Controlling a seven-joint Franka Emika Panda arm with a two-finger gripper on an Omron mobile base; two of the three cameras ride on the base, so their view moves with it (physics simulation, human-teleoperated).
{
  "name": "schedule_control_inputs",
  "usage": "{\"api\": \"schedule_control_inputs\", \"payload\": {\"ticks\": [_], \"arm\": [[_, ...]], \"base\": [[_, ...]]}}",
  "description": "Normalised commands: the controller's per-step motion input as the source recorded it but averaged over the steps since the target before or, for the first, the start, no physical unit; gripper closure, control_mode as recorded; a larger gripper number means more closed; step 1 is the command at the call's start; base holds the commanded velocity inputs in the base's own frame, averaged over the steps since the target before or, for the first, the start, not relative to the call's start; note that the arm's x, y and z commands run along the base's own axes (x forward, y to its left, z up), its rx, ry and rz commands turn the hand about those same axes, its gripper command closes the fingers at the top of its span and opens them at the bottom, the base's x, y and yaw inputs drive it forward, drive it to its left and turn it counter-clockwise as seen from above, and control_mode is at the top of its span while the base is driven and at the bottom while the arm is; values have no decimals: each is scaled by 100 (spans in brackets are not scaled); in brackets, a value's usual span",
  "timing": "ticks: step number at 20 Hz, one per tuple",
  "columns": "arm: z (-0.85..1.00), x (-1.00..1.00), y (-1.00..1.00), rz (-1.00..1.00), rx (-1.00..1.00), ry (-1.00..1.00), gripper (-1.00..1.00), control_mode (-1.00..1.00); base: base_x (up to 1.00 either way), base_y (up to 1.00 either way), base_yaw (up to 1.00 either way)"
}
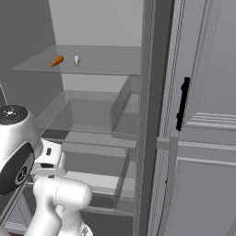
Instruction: Place one carrot and one fish in each tupperware on the nearby counter, to pack two identical lunches.
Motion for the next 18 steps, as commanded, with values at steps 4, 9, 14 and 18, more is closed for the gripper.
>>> {"api": "schedule_control_inputs", "payload": {"ticks": [4,9,14,18], "arm": [[57,-12,5,0,-11,-68,-100,-100],[90,94,11,-8,-1,-12,-100,-100],[100,100,1,-20,3,-12,-100,-100],[92,100,3,-27,6,-23,-100,-100]], "base": [[0,0,0],[0,0,0],[0,0,0],[0,0,0]]}}
